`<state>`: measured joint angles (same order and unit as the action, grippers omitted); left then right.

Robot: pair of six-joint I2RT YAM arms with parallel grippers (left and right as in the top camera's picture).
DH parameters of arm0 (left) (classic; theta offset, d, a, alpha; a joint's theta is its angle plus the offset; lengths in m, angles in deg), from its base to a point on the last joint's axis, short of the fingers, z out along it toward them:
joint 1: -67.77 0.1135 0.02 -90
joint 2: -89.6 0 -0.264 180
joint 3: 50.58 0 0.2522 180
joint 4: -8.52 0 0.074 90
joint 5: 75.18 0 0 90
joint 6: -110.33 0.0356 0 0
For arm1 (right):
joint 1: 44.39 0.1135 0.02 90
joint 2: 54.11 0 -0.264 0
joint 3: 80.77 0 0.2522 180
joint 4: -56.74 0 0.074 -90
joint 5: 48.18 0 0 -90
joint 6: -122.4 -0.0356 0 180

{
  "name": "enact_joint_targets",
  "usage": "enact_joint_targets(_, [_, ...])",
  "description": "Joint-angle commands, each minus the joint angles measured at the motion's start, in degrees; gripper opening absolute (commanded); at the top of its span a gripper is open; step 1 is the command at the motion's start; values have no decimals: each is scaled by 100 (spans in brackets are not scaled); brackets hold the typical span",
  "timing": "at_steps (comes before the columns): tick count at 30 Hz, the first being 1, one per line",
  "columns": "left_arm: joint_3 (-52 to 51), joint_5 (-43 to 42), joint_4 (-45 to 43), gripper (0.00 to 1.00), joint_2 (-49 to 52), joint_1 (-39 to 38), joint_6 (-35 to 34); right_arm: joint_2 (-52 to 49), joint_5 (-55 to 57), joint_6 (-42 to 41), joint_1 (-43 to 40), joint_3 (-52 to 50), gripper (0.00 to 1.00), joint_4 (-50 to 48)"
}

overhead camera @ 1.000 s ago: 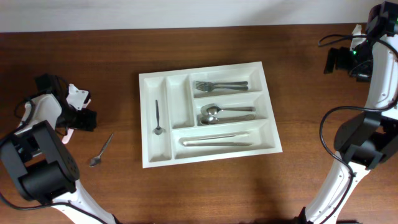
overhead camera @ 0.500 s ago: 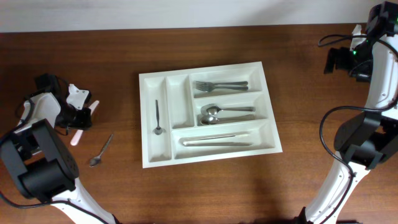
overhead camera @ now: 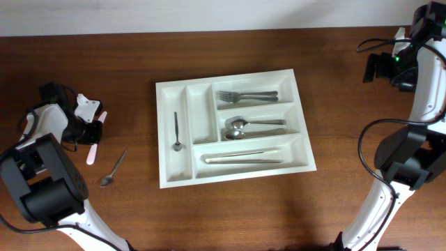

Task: Pack container
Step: 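Lift the knife and carry it over the tray's left narrow compartment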

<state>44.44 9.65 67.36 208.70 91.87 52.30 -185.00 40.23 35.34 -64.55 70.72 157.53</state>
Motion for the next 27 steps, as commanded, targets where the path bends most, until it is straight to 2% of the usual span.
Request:
enact_joint_targets(1, [-83, -201, -13, 2, 323, 4, 17, 11, -35, -44, 26, 7, 99, 20])
enact_joint_targets(9, [354, -219, 162, 2, 284, -15, -581, 11, -35, -44, 26, 7, 99, 20])
enact_joint_targets(18, [1102, -219, 756, 2, 76, -188, -581, 11, -35, -44, 26, 7, 99, 20])
enact_joint_targets(27, [1233, -214, 1034, 2, -448, -632, -579, 11, -35, -44, 26, 7, 99, 20])
